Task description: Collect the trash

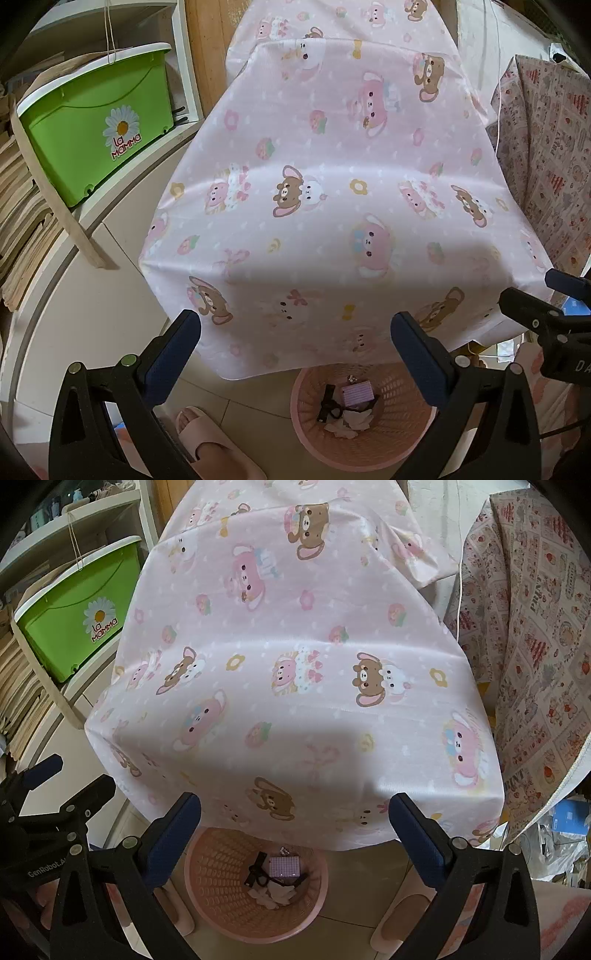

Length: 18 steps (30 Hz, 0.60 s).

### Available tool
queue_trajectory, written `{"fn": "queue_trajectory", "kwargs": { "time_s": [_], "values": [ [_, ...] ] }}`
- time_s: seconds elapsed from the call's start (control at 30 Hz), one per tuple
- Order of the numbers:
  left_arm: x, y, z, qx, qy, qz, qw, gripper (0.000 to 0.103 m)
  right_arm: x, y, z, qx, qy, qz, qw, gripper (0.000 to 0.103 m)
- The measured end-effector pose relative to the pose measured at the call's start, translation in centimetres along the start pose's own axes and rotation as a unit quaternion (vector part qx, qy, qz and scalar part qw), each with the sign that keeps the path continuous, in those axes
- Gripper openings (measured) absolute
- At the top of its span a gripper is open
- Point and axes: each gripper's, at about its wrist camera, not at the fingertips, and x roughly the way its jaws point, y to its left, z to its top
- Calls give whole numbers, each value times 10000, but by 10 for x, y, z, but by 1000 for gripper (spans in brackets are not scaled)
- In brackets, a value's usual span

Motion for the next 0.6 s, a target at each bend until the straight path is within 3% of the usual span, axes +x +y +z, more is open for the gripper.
{"fn": "queue_trajectory", "kwargs": {
  "time_s": [0.6],
  "values": [
    [1, 3, -1, 18, 20, -19, 10000, 102, 0, -2, 1, 60, -1, -5, 10000, 103]
  ]
}}
